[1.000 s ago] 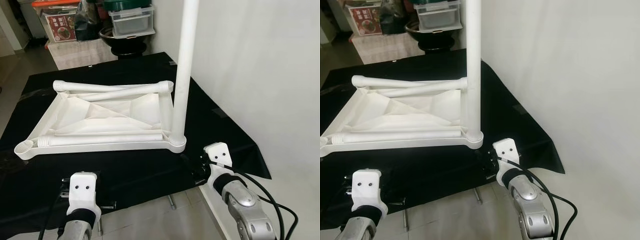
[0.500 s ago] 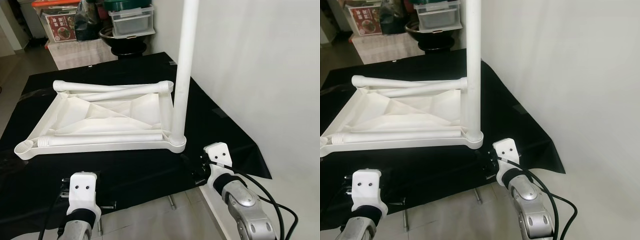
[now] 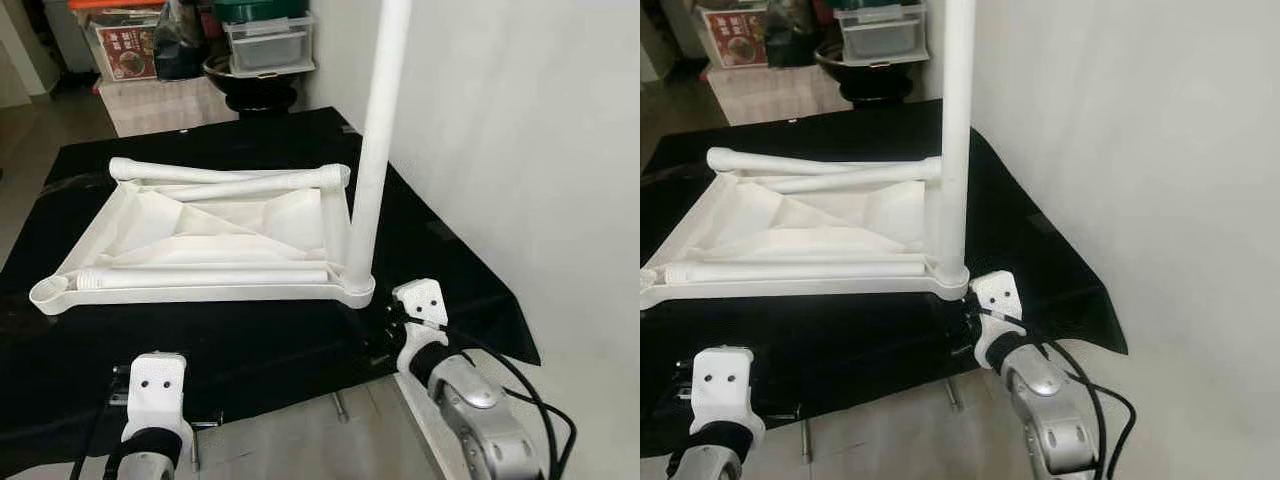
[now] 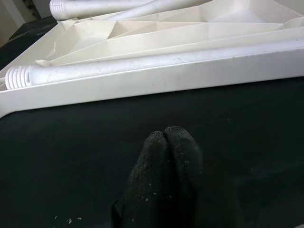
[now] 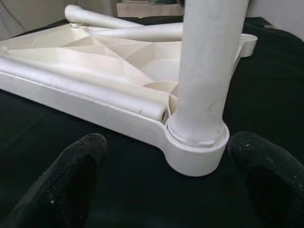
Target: Building children table
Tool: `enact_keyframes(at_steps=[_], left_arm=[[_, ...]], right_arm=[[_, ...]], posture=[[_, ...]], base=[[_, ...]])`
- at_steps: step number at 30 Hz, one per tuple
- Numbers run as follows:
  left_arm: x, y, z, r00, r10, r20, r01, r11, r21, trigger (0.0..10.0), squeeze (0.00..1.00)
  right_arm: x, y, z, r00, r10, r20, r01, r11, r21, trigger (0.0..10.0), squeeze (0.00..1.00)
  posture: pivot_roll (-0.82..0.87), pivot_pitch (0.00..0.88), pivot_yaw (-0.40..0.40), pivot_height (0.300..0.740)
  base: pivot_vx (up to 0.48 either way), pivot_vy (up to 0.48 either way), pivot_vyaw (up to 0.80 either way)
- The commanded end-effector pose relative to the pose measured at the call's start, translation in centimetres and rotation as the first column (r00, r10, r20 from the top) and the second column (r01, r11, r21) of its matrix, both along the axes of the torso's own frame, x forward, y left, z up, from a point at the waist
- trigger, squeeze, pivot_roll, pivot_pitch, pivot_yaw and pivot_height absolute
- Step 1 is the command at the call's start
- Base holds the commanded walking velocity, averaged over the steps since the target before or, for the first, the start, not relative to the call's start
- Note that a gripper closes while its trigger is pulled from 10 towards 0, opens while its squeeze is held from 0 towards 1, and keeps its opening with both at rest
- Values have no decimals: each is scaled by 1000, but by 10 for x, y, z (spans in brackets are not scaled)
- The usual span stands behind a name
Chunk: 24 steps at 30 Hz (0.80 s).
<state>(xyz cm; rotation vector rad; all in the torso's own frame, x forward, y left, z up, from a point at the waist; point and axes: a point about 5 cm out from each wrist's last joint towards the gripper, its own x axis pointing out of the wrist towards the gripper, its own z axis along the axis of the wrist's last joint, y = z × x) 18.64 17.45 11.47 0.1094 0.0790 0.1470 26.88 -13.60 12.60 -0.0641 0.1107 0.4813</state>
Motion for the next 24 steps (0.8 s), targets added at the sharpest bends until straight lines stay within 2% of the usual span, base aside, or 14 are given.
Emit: enact_keyframes(at_steps=[1, 2, 3, 4, 5, 6, 7, 8, 9, 11, 14, 20, 22, 24], left_arm=[[0, 2, -2, 1000, -5, -17, 5, 1000, 17, 10000, 0], [1, 2, -1, 1000, -9, -14, 9, 1000, 17, 10000, 0], [1, 2, -1, 1000, -9, -14, 9, 1000, 17, 10000, 0], [2, 3, -1, 1000, -13, -11, 14, 1000, 16, 10000, 0], [2, 3, -1, 1000, -13, -11, 14, 1000, 16, 10000, 0], [4, 3, 0, 1000, -18, -9, 18, 1000, 17, 10000, 0], [4, 3, 0, 1000, -18, -9, 18, 1000, 17, 10000, 0], [6, 3, -1, 1000, -21, -14, 21, 1000, 18, 10000, 0], [6, 3, -1, 1000, -21, -14, 21, 1000, 18, 10000, 0], [11, 3, -2, 999, -33, -29, 34, 999, 31, 10000, 0], [13, 3, -3, 999, -39, -34, 41, 999, 35, 10000, 0], [18, 2, -4, 998, -47, -36, 48, 998, 38, 10000, 0], [24, 3, -3, 998, -54, -32, 56, 997, 49, 10000, 0], [24, 3, -3, 998, -54, -32, 56, 997, 49, 10000, 0]], right_arm=[[-3, -1, 0, 999, 29, -19, -28, 999, 16, 10000, 0], [-11, -4, -2, 994, 102, -43, -102, 995, 14, 10000, 0], [-11, -4, -2, 994, 102, -43, -102, 995, 14, 10000, 0], [-20, -3, -3, 980, 190, -64, -189, 982, 20, 10000, 0], [-20, -3, -3, 980, 190, -64, -189, 982, 20, 10000, 0], [-31, 5, -2, 948, 309, -75, -308, 951, 28, 10000, 0], [-31, 5, -2, 948, 309, -75, -308, 951, 28, 10000, 0], [-36, 15, 1, 927, 371, -57, -370, 929, 30, 10000, 0], [-36, 15, 1, 927, 371, -57, -370, 929, 30, 10000, 0], [-32, 32, 5, 925, 381, -9, -380, 923, 55, 10000, 0], [-22, 38, 8, 937, 347, 25, -348, 935, 67, 10000, 0], [-11, 37, 9, 957, 288, 44, -290, 955, 68, 10000, 0], [-1, 36, 9, 970, 237, 51, -240, 968, 68, 10000, 0], [-1, 36, 9, 970, 237, 51, -240, 968, 68, 10000, 0]], posture=[[16, 14, -3, 740], [16, 14, -3, 740], [16, 14, -3, 740], [4, 10, 1, 740], [4, 10, 1, 740], [-5, 10, 10, 740], [-5, 10, 10, 740], [-2, 7, 11, 740], [-2, 7, 11, 740], [7, 1, 18, 740], [4, 0, 22, 740], [8, 0, 26, 740], [8, 0, 31, 740], [8, 0, 31, 740]], base=[[0, 0, 0], [0, 0, 0], [0, 0, 0], [0, 0, 0], [0, 0, 0], [0, 0, 0], [0, 0, 0], [0, 322, 0], [0, 322, 0], [0, 480, 0], [0, 480, 0], [0, 480, 0], [0, 480, 0], [0, 480, 0]])
